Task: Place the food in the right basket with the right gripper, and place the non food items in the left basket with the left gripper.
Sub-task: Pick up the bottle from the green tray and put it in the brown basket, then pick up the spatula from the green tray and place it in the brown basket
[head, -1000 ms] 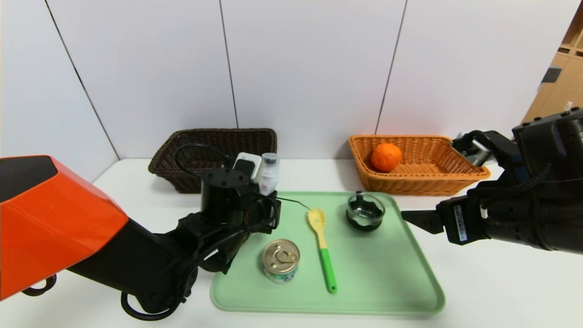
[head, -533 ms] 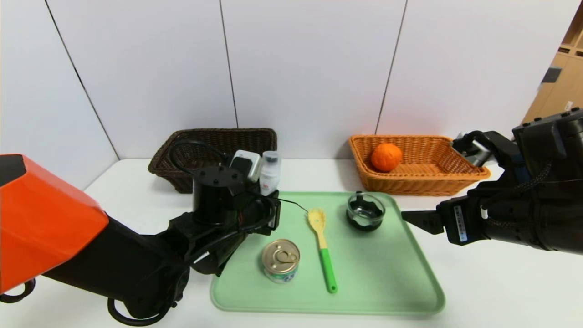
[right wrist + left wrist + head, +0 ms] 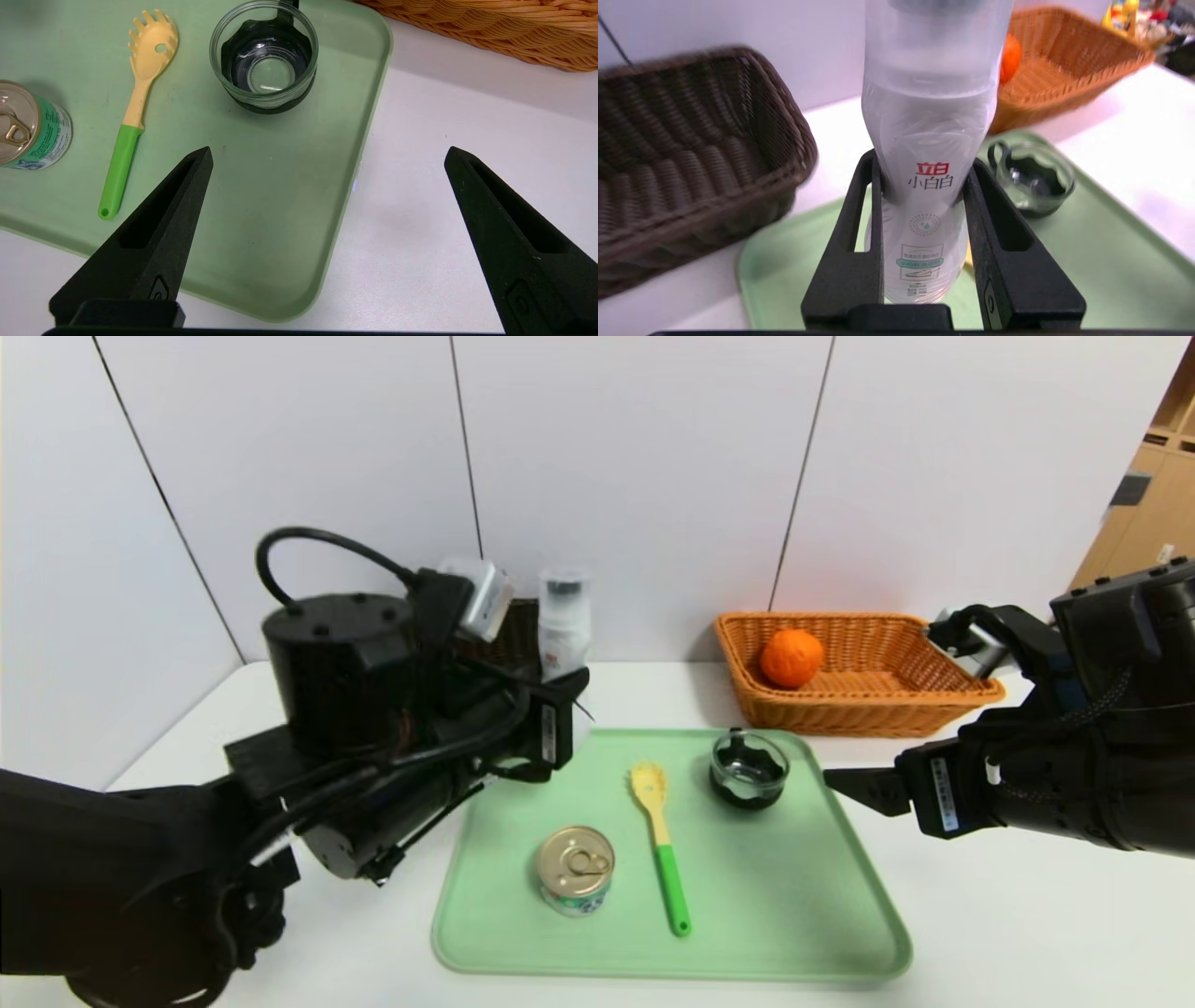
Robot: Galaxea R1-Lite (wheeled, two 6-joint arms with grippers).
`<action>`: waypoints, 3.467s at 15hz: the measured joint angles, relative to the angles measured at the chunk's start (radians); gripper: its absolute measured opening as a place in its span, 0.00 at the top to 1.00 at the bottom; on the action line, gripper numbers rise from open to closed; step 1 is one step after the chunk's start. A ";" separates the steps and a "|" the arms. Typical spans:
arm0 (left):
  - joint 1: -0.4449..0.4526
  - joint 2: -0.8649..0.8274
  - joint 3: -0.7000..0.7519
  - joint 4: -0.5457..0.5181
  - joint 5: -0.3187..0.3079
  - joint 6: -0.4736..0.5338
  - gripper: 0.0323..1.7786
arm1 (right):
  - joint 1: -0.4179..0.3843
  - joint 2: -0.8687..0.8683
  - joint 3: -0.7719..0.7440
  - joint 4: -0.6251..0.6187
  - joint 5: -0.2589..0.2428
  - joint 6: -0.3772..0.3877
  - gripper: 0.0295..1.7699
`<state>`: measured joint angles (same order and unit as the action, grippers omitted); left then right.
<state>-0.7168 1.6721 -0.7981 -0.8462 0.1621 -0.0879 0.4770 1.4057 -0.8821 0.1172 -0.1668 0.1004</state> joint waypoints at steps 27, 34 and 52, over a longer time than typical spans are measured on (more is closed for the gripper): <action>0.534 0.388 -0.388 0.143 0.081 0.009 0.68 | -0.025 -0.033 0.043 0.002 0.027 0.000 0.03; 0.535 0.384 -0.396 0.145 0.081 0.005 0.30 | -0.025 -0.044 0.044 0.002 0.050 0.017 0.03; 0.246 -0.499 0.094 0.692 0.063 0.005 0.07 | 0.126 0.074 0.172 -0.580 0.279 -0.066 0.03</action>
<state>-0.4713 1.1734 -0.7036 -0.1538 0.2251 -0.0828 0.6032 1.4794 -0.7100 -0.4632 0.1126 0.0345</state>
